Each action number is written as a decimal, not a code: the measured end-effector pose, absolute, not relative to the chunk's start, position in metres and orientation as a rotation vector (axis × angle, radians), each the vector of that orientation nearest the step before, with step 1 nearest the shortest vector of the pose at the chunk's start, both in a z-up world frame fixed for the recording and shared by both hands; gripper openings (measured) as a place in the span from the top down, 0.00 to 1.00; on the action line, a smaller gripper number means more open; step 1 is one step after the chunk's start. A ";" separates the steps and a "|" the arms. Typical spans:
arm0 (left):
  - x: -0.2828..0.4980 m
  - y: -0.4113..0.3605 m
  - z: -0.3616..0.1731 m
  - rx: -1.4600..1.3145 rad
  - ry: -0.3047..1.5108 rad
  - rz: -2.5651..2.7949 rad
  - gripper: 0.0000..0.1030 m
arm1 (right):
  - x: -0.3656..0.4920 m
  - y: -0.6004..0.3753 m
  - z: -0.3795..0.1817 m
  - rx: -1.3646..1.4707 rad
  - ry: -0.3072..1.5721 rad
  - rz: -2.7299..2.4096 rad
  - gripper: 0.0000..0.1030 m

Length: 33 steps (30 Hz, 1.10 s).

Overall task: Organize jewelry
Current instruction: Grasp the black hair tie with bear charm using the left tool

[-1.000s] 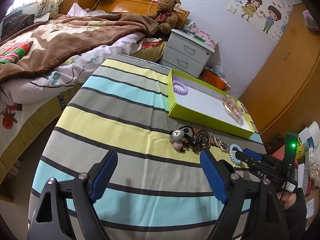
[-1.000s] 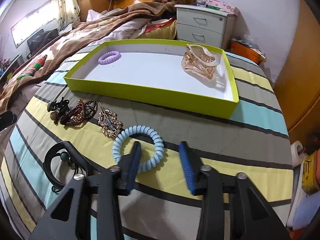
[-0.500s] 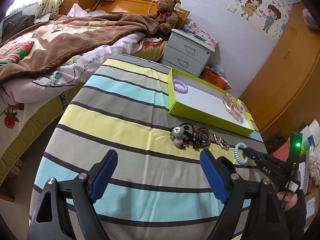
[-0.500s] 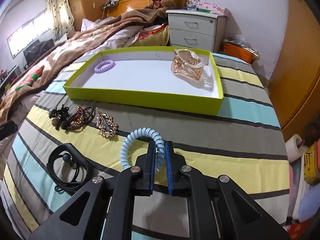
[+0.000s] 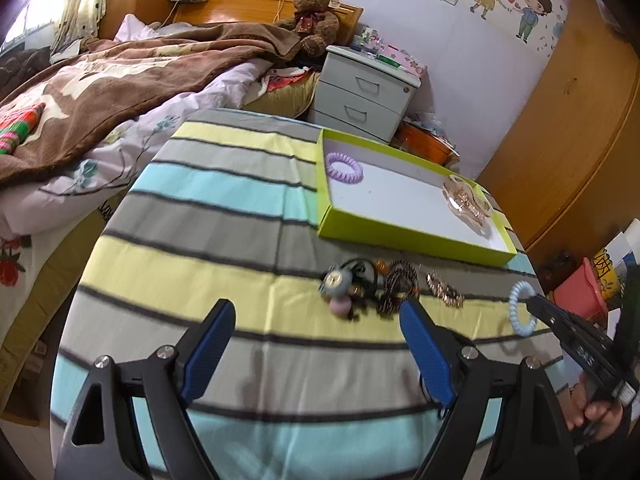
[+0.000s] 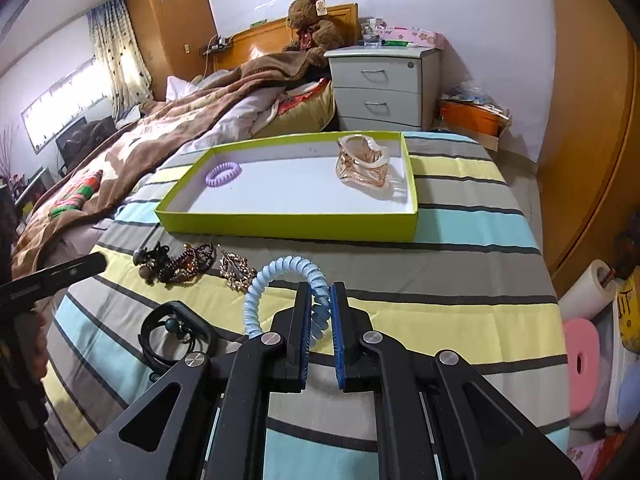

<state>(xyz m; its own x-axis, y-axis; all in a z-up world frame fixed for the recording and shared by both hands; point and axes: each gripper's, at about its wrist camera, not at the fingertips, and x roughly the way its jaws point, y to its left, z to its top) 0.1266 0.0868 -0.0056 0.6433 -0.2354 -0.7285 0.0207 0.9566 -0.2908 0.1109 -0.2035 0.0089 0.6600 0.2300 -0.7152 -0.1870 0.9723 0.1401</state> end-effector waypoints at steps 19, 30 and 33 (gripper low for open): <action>0.155 0.065 -0.022 -0.167 0.894 -0.116 0.34 | 0.101 -0.204 0.030 0.087 0.741 0.270 0.91; 0.161 0.057 -0.027 -0.133 0.904 -0.105 0.54 | 0.105 -0.198 0.033 0.073 0.728 0.300 0.91; 0.164 0.055 -0.029 -0.134 0.916 -0.116 0.62 | 0.105 -0.196 0.033 0.070 0.728 0.298 0.91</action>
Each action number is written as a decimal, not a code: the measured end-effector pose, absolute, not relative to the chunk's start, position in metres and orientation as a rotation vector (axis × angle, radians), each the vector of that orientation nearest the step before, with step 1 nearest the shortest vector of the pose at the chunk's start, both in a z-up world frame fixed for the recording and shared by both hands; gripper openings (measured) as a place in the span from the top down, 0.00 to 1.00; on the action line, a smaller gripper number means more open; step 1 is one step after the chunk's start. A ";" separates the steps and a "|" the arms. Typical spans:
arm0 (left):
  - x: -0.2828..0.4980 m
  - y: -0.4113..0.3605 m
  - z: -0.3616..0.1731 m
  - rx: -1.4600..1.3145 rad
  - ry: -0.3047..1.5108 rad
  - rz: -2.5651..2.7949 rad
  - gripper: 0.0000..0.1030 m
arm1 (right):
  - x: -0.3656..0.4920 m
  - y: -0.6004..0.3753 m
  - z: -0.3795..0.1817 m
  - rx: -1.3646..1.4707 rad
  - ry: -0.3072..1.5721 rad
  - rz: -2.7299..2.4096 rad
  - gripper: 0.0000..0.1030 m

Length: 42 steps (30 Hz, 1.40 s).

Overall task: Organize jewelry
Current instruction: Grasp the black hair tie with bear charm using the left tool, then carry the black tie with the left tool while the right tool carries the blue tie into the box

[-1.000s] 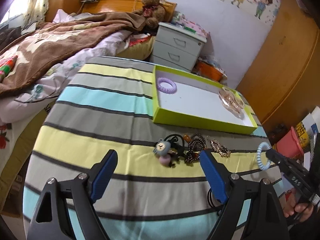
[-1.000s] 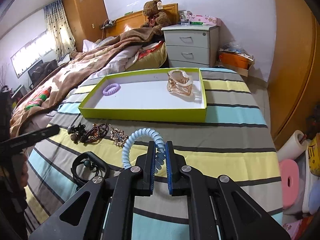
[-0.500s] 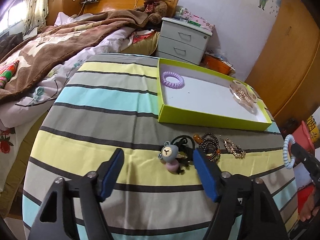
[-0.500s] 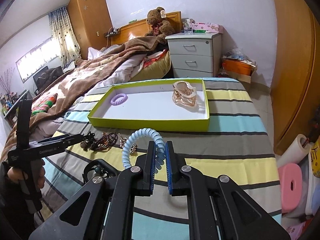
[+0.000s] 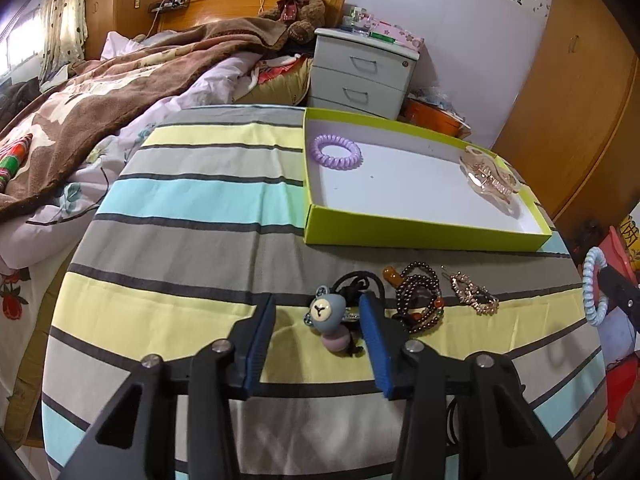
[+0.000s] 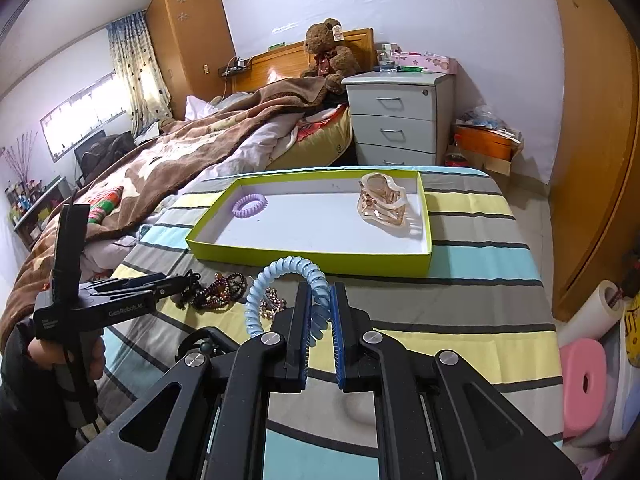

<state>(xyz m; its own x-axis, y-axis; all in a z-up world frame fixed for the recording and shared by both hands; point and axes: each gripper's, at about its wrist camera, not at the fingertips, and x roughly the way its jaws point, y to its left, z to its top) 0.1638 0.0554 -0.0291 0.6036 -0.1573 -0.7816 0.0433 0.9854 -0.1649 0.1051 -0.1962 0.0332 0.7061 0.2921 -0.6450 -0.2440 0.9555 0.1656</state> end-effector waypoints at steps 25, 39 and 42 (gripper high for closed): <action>0.145 0.049 -0.005 -0.086 0.851 -0.129 0.85 | 0.099 -0.191 0.037 0.070 0.713 0.290 0.91; 0.142 0.053 0.046 -0.078 0.742 -0.141 0.85 | 0.109 -0.195 0.071 0.050 0.654 0.293 0.91; 0.147 0.051 0.054 -0.077 0.727 -0.149 0.85 | 0.116 -0.195 0.078 0.051 0.645 0.303 0.91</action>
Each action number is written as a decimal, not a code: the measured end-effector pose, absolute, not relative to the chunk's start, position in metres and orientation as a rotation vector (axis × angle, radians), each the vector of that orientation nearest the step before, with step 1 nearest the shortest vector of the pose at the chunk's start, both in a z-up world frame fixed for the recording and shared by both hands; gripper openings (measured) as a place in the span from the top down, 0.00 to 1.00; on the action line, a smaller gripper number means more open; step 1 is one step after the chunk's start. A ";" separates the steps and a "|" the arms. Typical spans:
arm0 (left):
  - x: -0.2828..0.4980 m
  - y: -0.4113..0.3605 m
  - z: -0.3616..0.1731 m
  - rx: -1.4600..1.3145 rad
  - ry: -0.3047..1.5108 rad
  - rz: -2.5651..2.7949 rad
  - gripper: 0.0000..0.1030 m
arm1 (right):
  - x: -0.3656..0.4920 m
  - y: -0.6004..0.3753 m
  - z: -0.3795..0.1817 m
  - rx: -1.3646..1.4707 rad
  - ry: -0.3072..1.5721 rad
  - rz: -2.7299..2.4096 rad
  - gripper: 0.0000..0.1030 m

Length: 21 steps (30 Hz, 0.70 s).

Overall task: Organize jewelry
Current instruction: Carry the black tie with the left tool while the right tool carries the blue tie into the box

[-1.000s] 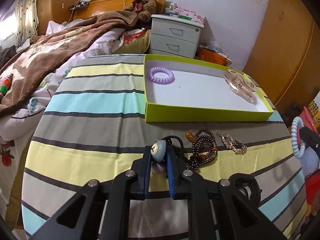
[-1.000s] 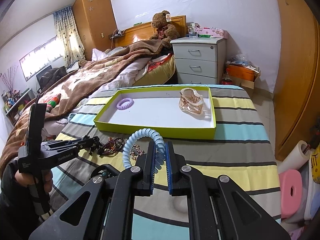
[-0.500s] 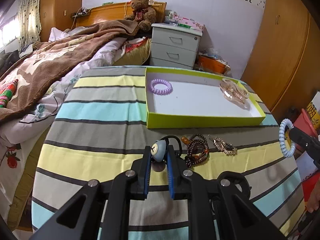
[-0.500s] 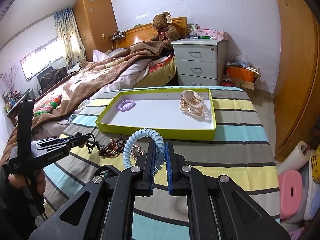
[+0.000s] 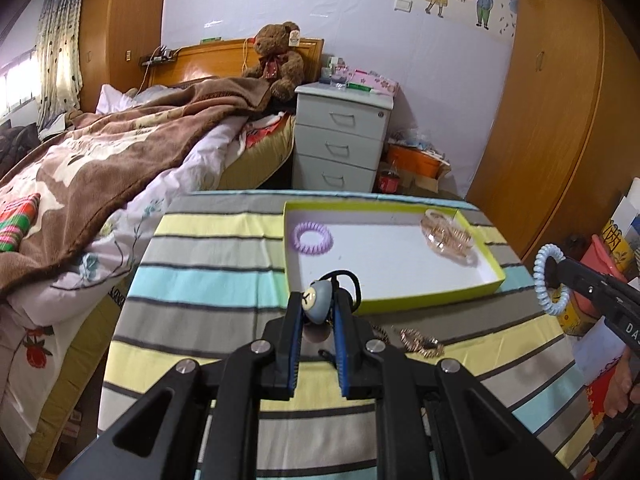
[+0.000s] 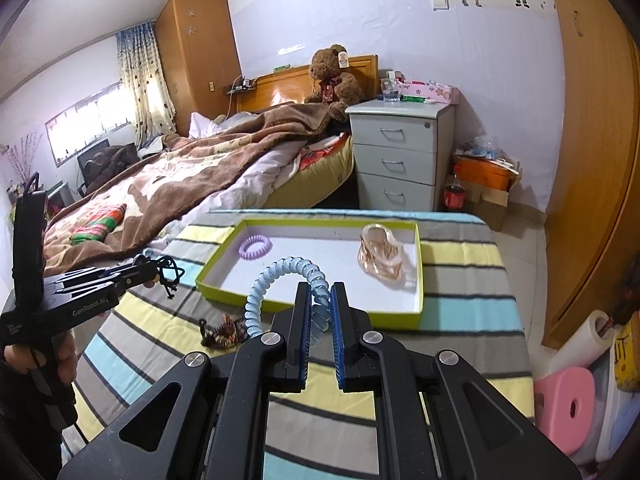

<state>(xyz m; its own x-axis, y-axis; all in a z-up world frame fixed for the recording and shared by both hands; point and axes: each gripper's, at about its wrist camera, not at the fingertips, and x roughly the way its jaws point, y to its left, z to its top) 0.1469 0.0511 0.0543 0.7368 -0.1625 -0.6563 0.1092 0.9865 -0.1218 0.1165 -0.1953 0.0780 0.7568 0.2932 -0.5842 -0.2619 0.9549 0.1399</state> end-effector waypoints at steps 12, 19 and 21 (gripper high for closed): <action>0.191 0.041 0.066 -0.102 0.727 -0.183 0.85 | 0.193 -0.182 0.091 -0.028 0.683 0.315 0.91; 0.222 0.035 0.050 -0.099 0.769 -0.173 0.85 | 0.251 -0.168 0.077 -0.066 0.746 0.331 0.91; 0.228 0.033 0.043 -0.099 0.787 -0.167 0.85 | 0.265 -0.162 0.067 -0.090 0.769 0.321 0.91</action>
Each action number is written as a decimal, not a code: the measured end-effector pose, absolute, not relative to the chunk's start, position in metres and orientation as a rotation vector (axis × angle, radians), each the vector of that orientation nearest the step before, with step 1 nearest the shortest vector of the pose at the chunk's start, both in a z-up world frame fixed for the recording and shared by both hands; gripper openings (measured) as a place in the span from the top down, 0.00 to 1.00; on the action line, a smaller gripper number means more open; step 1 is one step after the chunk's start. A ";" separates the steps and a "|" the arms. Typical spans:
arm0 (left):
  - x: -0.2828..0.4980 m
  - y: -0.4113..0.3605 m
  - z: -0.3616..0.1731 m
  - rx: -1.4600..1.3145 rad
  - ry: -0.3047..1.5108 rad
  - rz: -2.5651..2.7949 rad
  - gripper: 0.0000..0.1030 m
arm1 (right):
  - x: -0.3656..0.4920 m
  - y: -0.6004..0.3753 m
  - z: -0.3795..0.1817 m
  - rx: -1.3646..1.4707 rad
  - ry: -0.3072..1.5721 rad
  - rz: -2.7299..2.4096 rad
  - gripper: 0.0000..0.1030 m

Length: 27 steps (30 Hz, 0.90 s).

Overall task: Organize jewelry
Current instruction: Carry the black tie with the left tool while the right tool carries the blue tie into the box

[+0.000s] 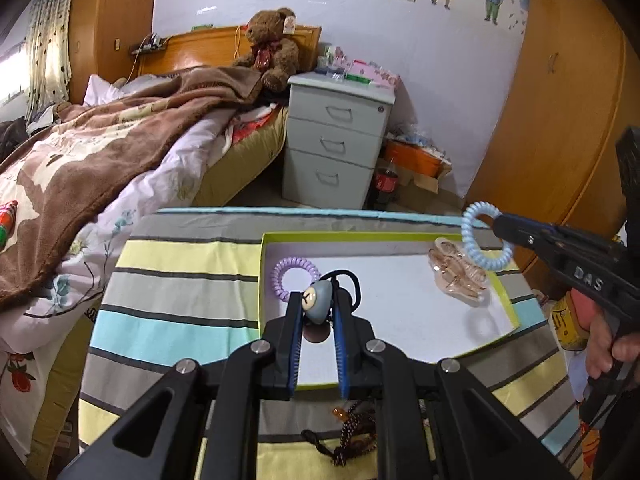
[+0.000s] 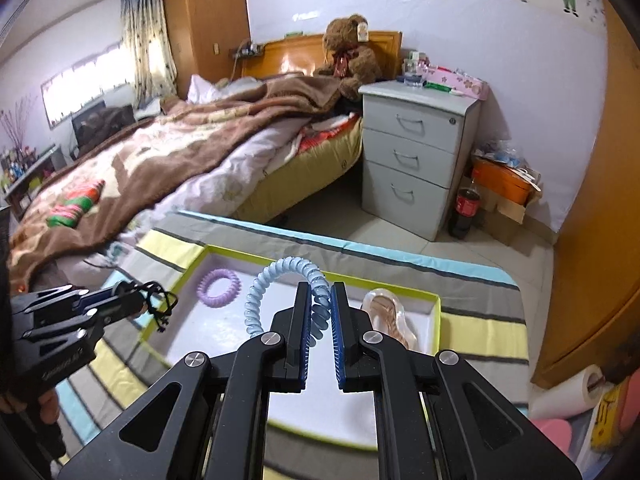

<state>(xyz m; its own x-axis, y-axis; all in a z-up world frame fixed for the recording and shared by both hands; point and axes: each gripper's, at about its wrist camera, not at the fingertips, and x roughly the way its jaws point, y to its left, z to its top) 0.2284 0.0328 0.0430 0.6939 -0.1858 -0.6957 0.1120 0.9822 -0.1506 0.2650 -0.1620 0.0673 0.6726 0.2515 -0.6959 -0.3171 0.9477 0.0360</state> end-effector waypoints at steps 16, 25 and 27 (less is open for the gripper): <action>0.256 0.023 -0.007 -0.107 0.887 -0.172 0.85 | 0.319 -0.133 -0.001 -0.154 0.929 0.338 0.91; 0.265 0.023 -0.017 -0.100 0.915 -0.171 0.85 | 0.328 -0.126 -0.015 -0.184 0.965 0.333 0.91; 0.266 0.024 -0.019 -0.103 0.923 -0.165 0.85 | 0.328 -0.126 -0.016 -0.189 0.964 0.329 0.91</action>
